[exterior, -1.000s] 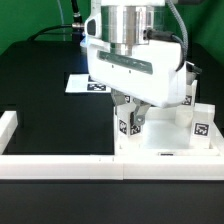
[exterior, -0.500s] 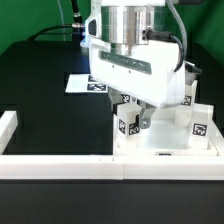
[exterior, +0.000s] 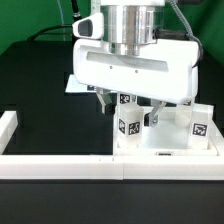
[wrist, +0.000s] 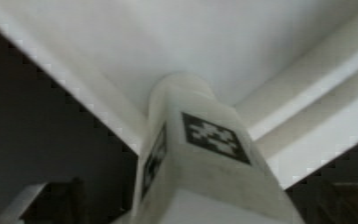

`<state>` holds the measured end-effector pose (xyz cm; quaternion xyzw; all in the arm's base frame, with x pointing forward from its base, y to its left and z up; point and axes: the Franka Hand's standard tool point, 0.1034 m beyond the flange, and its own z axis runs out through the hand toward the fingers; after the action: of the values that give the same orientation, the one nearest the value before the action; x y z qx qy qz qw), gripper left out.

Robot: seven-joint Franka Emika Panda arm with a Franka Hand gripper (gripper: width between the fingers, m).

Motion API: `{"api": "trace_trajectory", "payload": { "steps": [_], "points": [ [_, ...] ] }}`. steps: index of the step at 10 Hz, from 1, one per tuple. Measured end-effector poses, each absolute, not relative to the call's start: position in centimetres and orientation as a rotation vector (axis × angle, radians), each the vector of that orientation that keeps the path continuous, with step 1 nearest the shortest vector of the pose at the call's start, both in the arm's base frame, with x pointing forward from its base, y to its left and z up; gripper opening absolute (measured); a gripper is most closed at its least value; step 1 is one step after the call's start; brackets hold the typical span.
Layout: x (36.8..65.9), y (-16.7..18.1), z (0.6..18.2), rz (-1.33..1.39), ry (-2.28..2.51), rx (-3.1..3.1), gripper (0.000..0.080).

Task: Assemble square table

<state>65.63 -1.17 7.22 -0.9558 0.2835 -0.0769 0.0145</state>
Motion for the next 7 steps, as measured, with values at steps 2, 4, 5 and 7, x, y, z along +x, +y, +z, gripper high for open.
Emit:
{"api": "trace_trajectory", "payload": {
  "steps": [2,4,5,7],
  "points": [
    [65.64,-1.25,7.22,-0.245,0.577,-3.072,0.0649],
    [65.75,-1.16,7.32,-0.246,0.284,-3.135,0.0649],
    [65.78,-1.15,7.36,-0.237,0.107,-3.163,0.0649],
    [65.71,-1.25,7.29,-0.213,-0.162,-3.181,0.0649]
  ]
}}
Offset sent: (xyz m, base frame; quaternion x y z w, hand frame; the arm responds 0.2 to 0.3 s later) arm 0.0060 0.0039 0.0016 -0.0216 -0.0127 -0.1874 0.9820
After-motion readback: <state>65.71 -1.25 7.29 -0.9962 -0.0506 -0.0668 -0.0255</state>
